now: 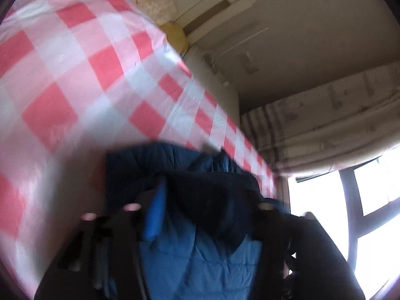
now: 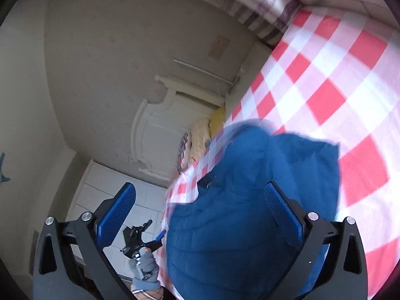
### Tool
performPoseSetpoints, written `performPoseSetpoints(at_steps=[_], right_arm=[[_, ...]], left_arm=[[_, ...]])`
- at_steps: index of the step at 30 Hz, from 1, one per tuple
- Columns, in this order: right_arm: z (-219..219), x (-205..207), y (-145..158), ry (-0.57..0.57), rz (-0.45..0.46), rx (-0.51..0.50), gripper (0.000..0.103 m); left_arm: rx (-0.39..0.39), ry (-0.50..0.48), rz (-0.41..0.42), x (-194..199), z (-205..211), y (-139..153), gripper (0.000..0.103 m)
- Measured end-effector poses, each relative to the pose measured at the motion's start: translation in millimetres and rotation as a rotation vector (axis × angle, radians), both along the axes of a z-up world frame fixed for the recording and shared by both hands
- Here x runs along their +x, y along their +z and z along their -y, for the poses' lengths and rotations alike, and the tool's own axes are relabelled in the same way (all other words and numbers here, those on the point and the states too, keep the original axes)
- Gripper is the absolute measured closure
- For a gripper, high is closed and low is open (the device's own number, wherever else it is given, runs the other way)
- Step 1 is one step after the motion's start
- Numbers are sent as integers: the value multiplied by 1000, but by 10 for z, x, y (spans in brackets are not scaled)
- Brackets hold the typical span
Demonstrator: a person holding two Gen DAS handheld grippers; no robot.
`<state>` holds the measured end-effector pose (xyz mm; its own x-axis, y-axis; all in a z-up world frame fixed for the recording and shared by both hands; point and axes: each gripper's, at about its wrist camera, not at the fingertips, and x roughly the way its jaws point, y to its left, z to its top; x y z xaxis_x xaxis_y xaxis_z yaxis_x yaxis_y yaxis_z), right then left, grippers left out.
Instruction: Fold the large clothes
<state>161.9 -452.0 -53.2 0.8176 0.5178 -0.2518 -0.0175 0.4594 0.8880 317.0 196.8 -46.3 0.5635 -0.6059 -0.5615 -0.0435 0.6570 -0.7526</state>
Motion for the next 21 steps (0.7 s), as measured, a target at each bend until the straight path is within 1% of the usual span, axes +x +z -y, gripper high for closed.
performPoseSetpoints(at_steps=[1, 2, 4, 5, 6, 7, 8, 11, 13, 14, 16, 17, 18, 19, 20, 21], right_arm=[[52, 6, 32, -24, -9, -40, 4], [105, 35, 66, -48, -20, -104, 4], [112, 126, 110, -48, -41, -186, 4], [100, 198, 109, -40, -53, -225, 4], [68, 276, 111, -21, -69, -275, 4], [24, 361, 101, -3, -87, -326, 4], [3, 392, 81, 10, -98, -356, 4], [-158, 650, -10, 75, -140, -450, 4], [-255, 727, -39, 108, -163, -503, 4], [-276, 742, -75, 120, -174, -522, 4], [-332, 882, -174, 156, -210, -556, 6], [-354, 884, -190, 166, -217, -566, 18], [-384, 887, -216, 170, -220, -599, 39], [-421, 837, -199, 168, -207, -633, 48], [-469, 775, -162, 163, -178, -671, 65], [-559, 652, -69, 163, -105, -726, 75]], left_arm=[[23, 37, 19, 28, -118, -24, 22], [23, 56, 20, 45, -201, -47, 21], [9, 68, 3, 127, -342, -104, 21], [33, 73, 5, 169, -391, -105, 21], [82, 73, 17, 188, -389, -84, 21], [113, 65, 24, 200, -371, -69, 21], [167, 32, 36, 219, -284, -34, 20], [273, -83, 54, 306, 22, -24, 19], [334, -148, 62, 329, 210, -34, 18], [362, -177, 60, 373, 318, -56, 18], [372, -222, 40, 500, 486, -146, 18], [365, -244, 24, 571, 553, -204, 18], [358, -264, 7, 617, 602, -252, 18], [354, -275, -7, 664, 645, -306, 19], [354, -291, -26, 703, 702, -378, 25], [375, -297, -35, 722, 757, -436, 37]])
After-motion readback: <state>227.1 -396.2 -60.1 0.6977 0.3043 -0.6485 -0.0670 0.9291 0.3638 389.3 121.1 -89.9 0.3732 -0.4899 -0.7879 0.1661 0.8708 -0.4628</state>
